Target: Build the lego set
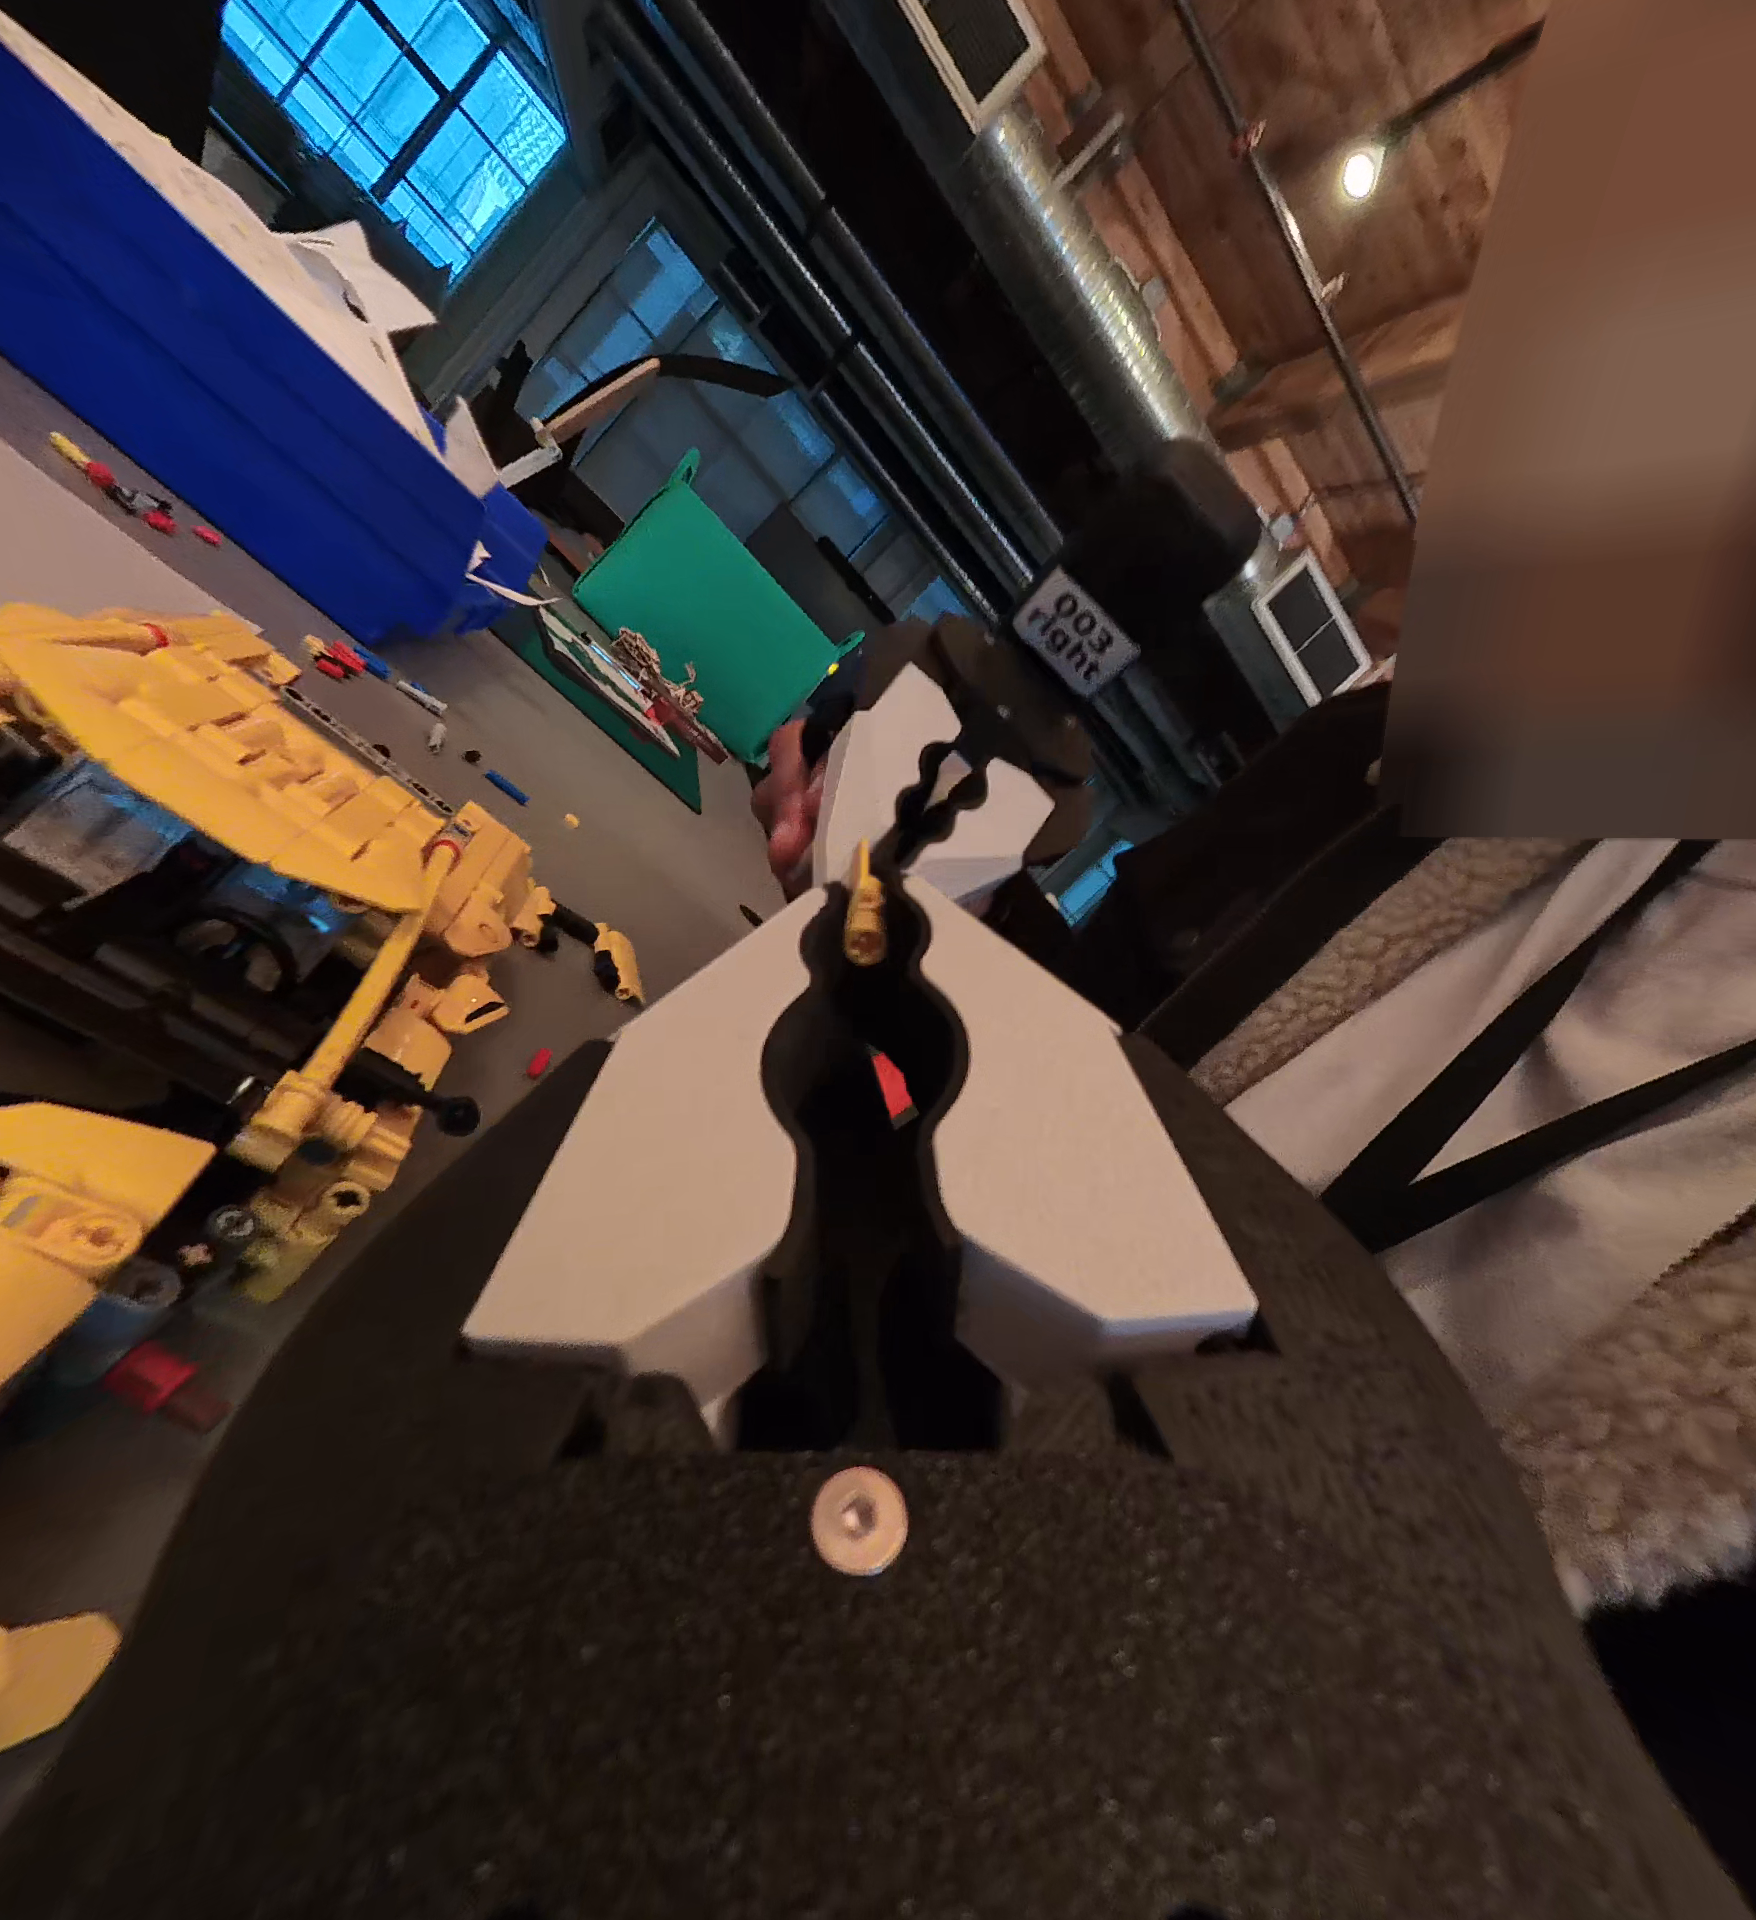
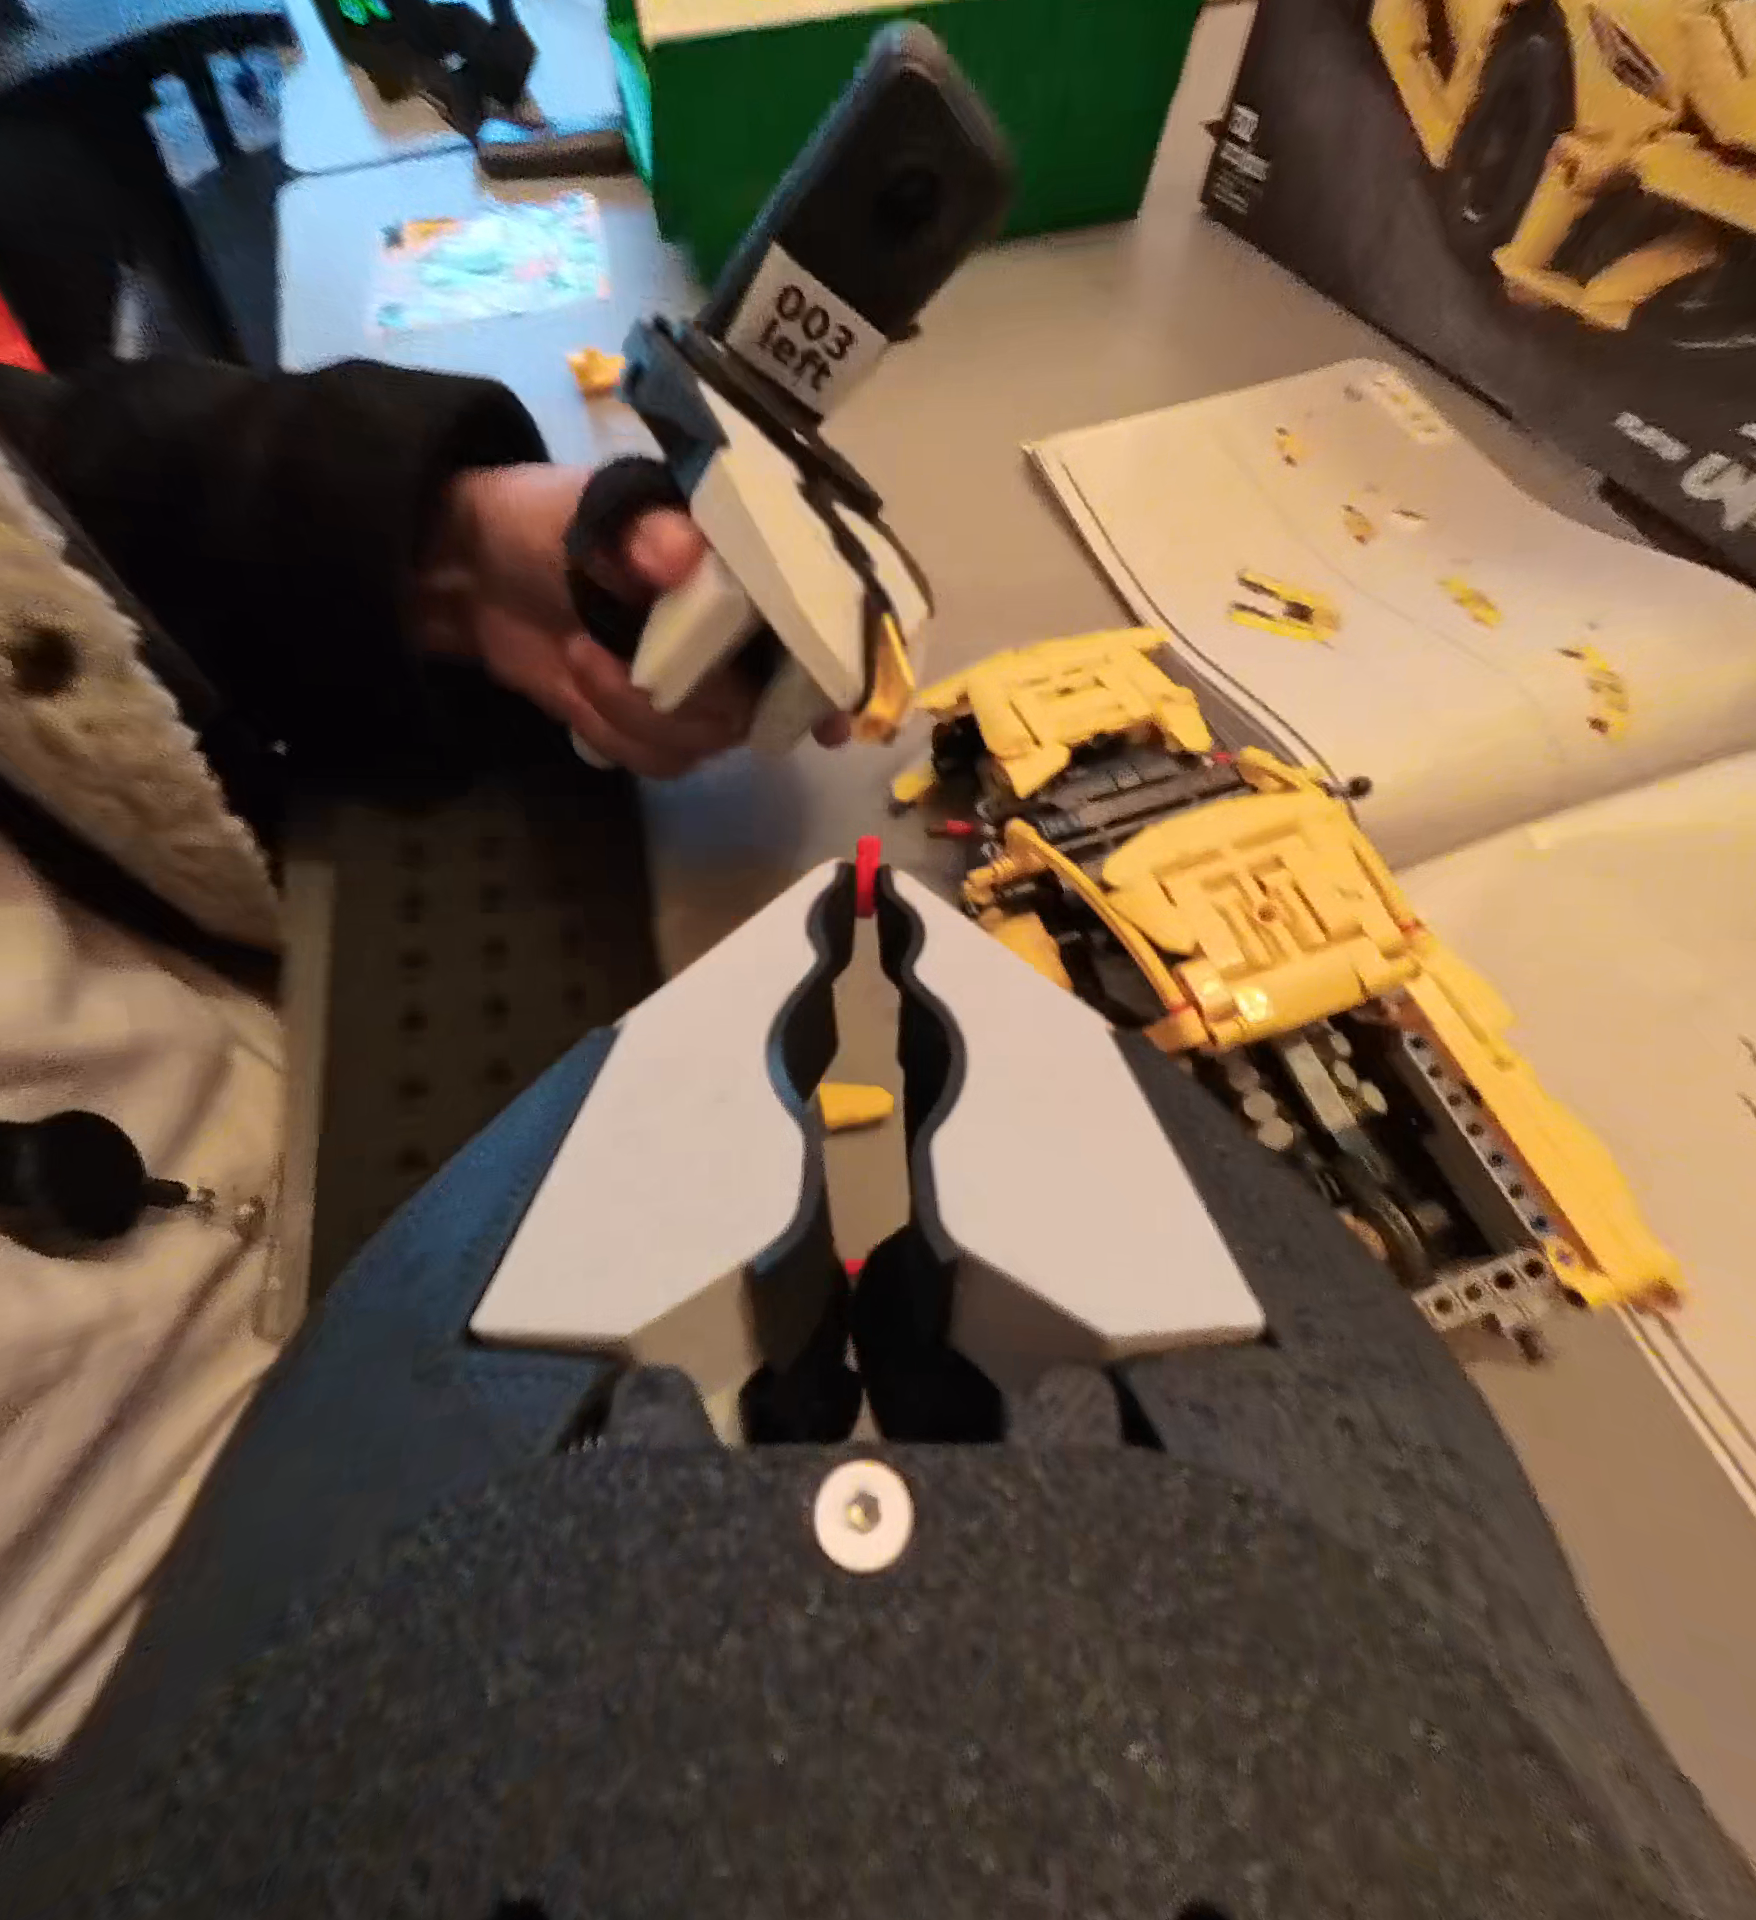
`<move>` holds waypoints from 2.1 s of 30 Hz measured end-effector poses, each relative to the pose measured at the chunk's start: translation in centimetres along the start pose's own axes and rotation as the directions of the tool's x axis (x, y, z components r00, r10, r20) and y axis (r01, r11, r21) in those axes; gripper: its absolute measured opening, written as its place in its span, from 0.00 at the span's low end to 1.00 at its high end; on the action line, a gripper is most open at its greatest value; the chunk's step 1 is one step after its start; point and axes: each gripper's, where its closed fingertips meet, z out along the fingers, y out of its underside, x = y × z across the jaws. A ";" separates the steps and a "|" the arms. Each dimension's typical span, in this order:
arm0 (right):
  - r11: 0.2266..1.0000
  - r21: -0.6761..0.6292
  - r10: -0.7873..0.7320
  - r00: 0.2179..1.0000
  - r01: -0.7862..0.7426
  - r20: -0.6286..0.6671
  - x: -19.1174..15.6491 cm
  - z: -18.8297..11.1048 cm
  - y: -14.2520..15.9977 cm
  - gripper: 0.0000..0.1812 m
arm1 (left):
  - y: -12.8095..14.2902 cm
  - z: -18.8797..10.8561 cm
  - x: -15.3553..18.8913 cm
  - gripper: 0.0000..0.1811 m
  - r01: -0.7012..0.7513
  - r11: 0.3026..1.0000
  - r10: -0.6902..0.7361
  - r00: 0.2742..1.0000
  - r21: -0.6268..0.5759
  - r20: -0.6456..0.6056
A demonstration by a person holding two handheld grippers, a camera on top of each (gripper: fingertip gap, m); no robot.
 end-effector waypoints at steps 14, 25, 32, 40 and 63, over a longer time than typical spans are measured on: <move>0.982 -0.136 -0.128 0.991 0.130 0.026 -0.8 0.5 1.3 0.02 | 3.0 1.2 -0.7 0.04 -0.179 0.962 0.199 0.977 -0.206 0.082; 0.963 -0.162 -0.205 0.976 0.213 0.066 -1.7 0.4 2.5 0.02 | 4.7 1.5 -0.8 0.04 -0.279 0.900 0.324 0.942 -0.334 0.086; 0.962 -0.166 -0.217 0.976 0.216 0.009 -0.8 0.9 2.9 0.02 | 4.6 1.5 -2.0 0.04 -0.173 0.934 0.223 0.966 -0.313 0.132; 0.993 0.113 0.025 0.995 -0.036 0.097 -0.8 -0.2 0.2 0.06 | 2.1 1.3 0.2 0.04 -0.184 0.971 0.193 0.980 -0.155 0.049; 0.987 -0.160 -0.032 0.995 0.016 -0.099 0.9 8.9 7.1 0.13 | -3.4 -7.1 -2.1 0.03 -0.268 0.963 0.237 0.898 0.035 0.372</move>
